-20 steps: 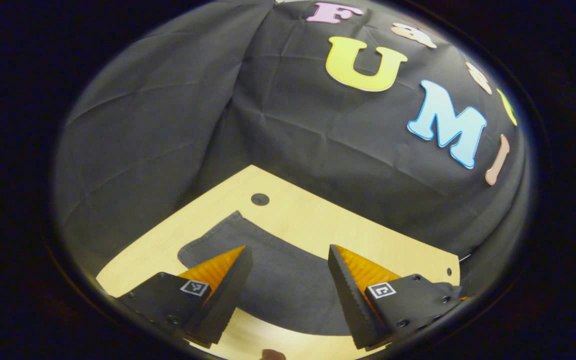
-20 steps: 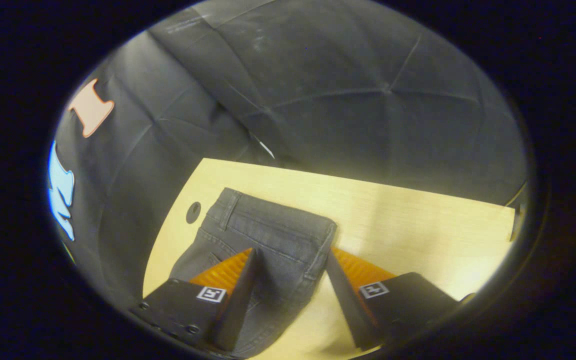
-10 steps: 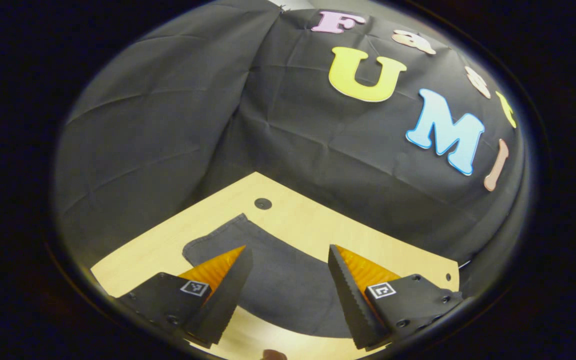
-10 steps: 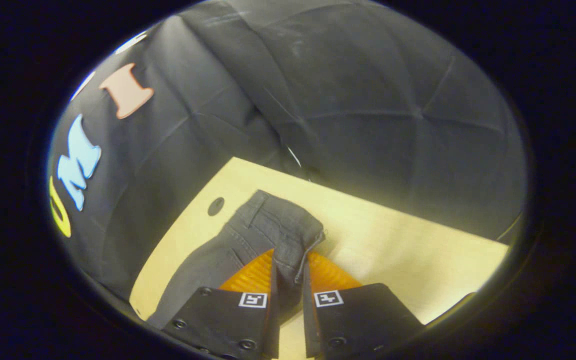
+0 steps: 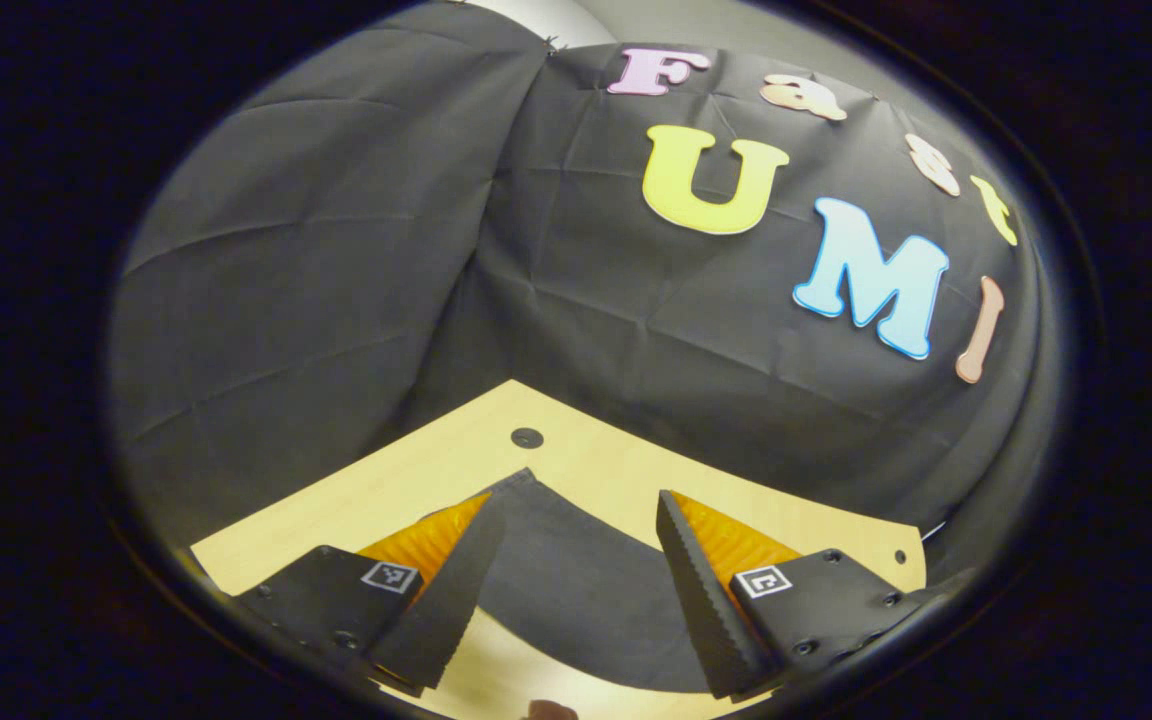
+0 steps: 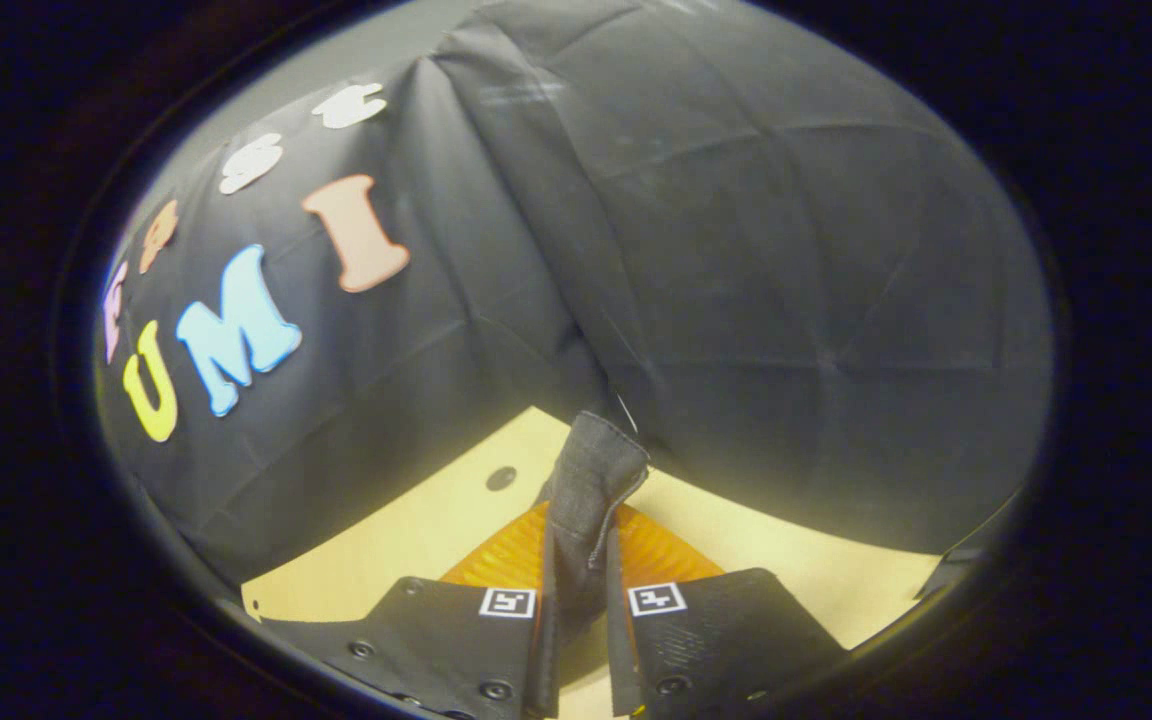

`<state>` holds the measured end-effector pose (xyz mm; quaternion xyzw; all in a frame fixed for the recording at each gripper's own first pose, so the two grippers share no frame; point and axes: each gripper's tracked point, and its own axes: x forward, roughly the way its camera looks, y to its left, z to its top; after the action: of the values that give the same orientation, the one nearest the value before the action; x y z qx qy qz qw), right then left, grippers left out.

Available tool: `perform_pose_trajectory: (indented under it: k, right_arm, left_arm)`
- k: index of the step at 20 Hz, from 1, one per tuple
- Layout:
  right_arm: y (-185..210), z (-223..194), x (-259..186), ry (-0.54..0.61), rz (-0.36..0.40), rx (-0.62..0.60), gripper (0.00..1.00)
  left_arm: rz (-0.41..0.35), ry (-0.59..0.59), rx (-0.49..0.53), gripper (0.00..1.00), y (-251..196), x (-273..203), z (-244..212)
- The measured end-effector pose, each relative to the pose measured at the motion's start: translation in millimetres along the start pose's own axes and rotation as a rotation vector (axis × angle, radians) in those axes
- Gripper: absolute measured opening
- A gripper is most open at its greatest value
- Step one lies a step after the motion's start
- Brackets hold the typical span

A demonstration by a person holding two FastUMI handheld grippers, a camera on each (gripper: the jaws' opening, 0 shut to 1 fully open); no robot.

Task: Grasp the waist and the cuffs of the jeans and fold them to make the two legs overlap; first hold the waist and fold one-third of the jeans toward the cuffs, then hold the cuffs and fold the remaining one-third in the same direction to finish folding.

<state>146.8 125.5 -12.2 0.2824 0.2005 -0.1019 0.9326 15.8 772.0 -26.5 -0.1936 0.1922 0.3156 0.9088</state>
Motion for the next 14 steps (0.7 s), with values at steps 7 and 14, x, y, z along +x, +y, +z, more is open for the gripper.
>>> perform_pose_trajectory:
  k: [7,14]
  right_arm:
    - [144.2,-2.2,-75.3,-0.257,0.270,-0.213,0.14]
    - [275.1,-105.2,-107.0,-0.228,0.663,-0.331,0.18]
  left_arm:
    - [-0.107,-0.116,0.065,0.99,-13.8,-9.8,16.6]
    - [-0.192,-0.187,0.105,0.98,-21.2,-23.9,31.5]
